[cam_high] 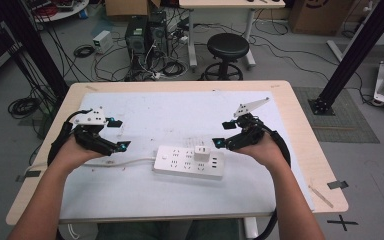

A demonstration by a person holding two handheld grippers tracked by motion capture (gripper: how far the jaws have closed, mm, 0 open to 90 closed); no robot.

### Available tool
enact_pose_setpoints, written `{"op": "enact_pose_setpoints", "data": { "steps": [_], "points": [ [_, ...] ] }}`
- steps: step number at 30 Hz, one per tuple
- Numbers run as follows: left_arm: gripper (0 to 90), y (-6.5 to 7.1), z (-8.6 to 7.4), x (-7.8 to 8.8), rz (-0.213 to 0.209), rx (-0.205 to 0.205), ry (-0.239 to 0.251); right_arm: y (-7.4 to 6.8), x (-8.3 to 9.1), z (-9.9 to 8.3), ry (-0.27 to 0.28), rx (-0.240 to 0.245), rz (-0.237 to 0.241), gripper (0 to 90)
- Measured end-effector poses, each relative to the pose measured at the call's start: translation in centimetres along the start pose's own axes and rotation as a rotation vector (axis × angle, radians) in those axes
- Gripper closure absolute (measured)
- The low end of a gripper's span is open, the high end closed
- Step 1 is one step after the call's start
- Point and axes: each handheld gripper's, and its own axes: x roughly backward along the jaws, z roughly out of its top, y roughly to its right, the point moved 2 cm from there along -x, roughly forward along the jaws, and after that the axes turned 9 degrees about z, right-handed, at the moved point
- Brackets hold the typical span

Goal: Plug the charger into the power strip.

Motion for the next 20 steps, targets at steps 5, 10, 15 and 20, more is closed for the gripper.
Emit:
{"op": "enact_pose_setpoints", "data": {
  "steps": [5, 10, 15, 20],
  "points": [
    [18.7, -0.02, 0.02, 0.01, 0.002, 0.000, 0.001, 0.12, 0.16, -0.08, 0.006, -0.004, -0.008, 19.9],
    [18.7, -0.05, 0.03, 0.05, 0.003, 0.000, 0.002, 0.11, 0.26, -0.08, 0.011, -0.010, -0.008, 19.9],
    [18.7, -0.09, 0.01, 0.08, 0.004, 0.001, -0.003, 0.15, 0.14, -0.10, 0.004, -0.012, -0.010, 19.9],
    [18.7, -0.11, -0.04, 0.09, 0.004, 0.001, -0.005, 0.06, 0.09, -0.05, 0.002, -0.010, -0.010, 19.9]
  ]
}}
